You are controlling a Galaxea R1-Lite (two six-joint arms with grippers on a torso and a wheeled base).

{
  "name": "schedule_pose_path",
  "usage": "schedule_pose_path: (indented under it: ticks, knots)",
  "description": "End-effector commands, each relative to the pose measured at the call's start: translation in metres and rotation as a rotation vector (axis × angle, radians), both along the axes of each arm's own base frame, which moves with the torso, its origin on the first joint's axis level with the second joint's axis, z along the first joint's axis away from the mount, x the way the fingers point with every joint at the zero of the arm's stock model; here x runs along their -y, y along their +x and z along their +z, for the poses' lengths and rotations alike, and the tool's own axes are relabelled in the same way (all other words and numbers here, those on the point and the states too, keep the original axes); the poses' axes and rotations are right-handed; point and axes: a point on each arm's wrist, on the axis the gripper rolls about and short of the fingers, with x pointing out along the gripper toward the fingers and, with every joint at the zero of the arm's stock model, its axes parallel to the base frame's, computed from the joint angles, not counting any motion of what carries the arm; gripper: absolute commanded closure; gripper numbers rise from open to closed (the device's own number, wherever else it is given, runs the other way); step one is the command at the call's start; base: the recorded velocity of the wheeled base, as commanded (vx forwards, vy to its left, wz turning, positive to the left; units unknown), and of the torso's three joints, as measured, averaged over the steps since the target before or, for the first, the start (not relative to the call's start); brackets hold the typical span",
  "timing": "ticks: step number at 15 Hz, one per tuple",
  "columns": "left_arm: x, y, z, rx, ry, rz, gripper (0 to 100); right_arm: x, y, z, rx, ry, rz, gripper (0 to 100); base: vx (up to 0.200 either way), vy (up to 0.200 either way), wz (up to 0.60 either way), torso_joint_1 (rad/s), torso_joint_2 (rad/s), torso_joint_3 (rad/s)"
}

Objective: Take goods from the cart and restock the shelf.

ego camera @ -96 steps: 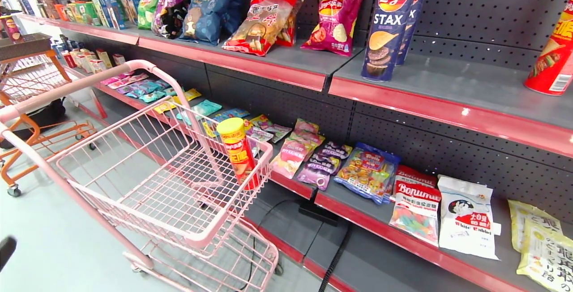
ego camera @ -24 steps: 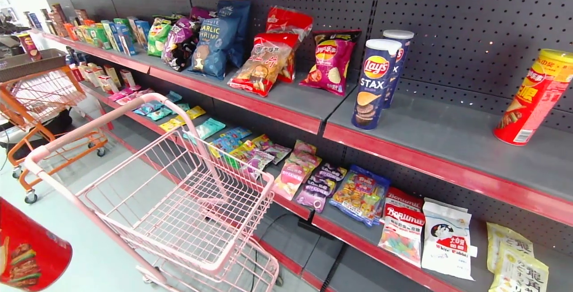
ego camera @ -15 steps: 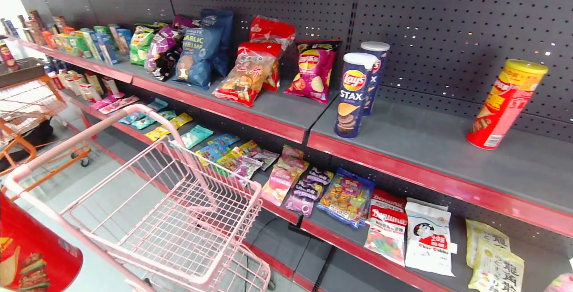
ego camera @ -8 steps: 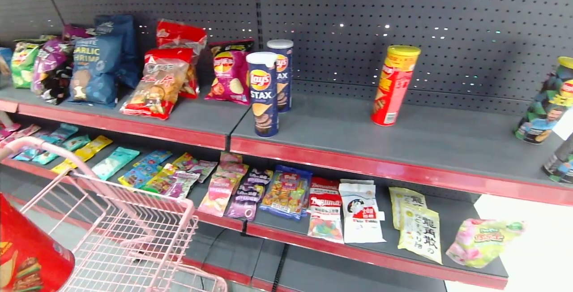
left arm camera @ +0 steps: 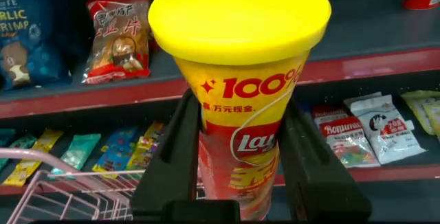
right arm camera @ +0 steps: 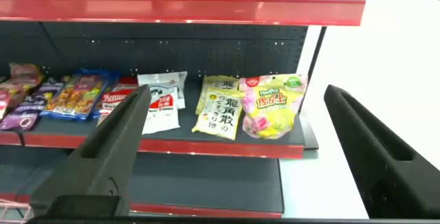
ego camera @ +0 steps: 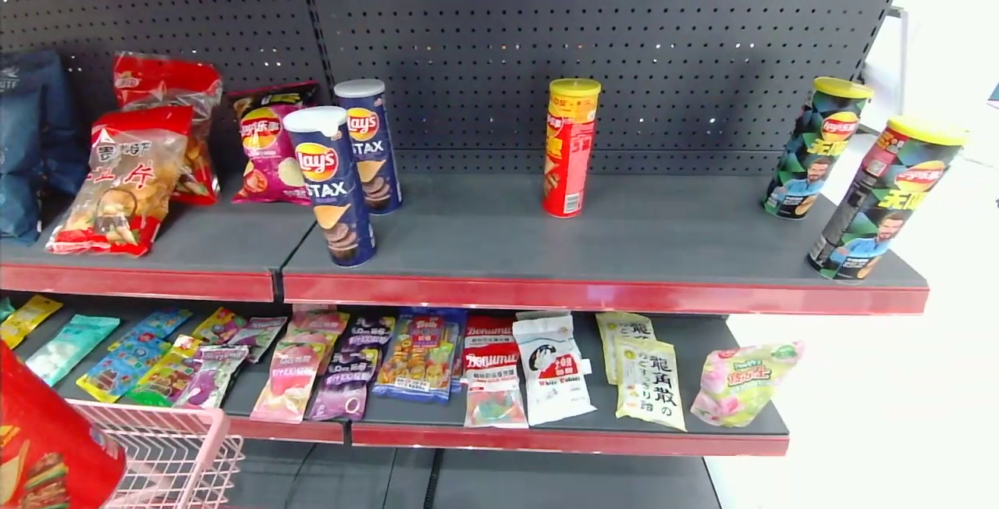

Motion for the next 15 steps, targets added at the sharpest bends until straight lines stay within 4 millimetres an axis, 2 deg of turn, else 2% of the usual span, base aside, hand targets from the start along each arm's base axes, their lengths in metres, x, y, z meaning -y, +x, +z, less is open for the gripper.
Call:
schedule_pose_path:
  ticks: [1,6,11,12,13,14,15]
  knots:
    - [0.000,-0.001,0.000,0.004,0.000,0.000,100,0.000,0.000,0.000,-0.001,-0.001,0.002,0,0.200,0.000,0.00,0.007,0.00,0.002]
    - [0.001,-0.006,-0.001,0.023,0.011,0.000,100,0.000,0.000,0.000,-0.001,-0.001,0.002,0,0.200,0.000,0.00,0.008,0.00,0.000]
    - [0.005,-0.028,-0.012,0.052,0.022,-0.040,100,-0.001,0.000,0.000,0.003,-0.018,0.050,0,0.000,0.000,0.00,0.000,0.00,0.000]
    - [0.007,-0.035,-0.017,0.048,0.022,-0.073,100,-0.002,-0.003,0.018,0.058,-0.027,0.113,0,0.000,0.000,0.00,0.000,0.00,0.000]
    - [0.009,-0.041,-0.021,0.041,0.013,-0.120,100,-0.003,-0.002,0.050,0.057,-0.028,0.163,0,0.000,0.000,0.00,0.000,0.00,0.000]
    - [0.011,-0.049,-0.029,0.016,-0.027,-0.201,100,-0.005,0.008,0.086,0.031,-0.033,0.250,0,0.000,0.000,0.00,0.000,0.00,0.000]
    - [0.011,-0.050,-0.033,0.010,-0.046,-0.238,100,-0.007,0.018,0.104,0.007,-0.045,0.320,0,0.000,0.000,0.00,0.000,0.00,0.000]
